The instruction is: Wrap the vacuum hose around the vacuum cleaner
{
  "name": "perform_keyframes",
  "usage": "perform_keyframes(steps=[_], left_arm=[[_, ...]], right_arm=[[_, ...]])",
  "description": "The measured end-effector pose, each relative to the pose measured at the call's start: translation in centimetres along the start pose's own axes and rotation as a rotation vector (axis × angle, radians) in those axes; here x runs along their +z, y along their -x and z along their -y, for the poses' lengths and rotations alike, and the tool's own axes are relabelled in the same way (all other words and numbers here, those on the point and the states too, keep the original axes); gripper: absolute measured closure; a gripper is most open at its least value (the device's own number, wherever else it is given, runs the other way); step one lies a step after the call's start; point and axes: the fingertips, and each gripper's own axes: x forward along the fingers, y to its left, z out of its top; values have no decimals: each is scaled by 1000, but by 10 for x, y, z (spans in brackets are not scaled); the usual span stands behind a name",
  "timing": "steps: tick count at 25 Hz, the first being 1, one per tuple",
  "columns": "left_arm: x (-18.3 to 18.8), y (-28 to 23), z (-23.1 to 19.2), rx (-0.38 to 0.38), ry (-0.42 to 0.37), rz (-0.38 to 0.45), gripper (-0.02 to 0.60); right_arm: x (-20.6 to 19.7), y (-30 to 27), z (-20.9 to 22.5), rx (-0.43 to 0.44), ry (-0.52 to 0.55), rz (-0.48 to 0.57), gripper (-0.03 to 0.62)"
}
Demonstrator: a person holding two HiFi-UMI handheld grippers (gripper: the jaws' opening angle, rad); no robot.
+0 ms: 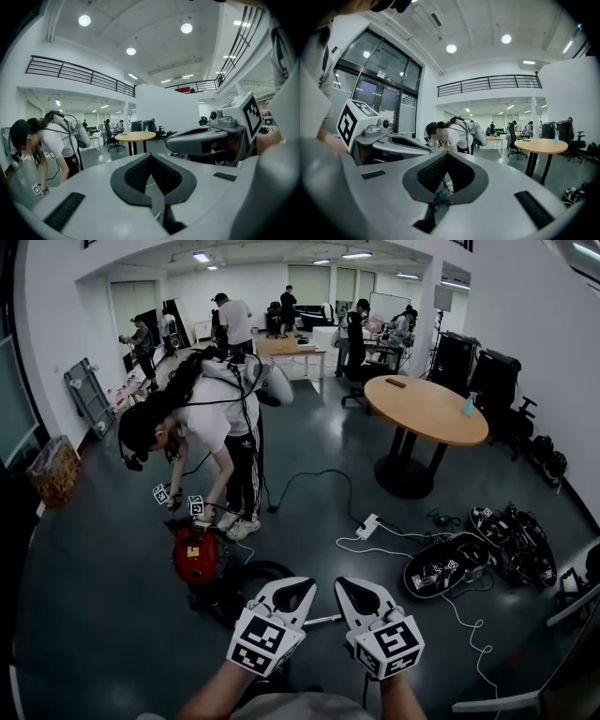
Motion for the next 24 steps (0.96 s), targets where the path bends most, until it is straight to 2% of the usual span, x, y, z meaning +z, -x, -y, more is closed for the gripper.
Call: perform_keyframes(steps=[24], left_arm=[[0,-11,-3,-15,-13,-8,574]], right_arm=[[-1,-5,11,0,26,-6,589]])
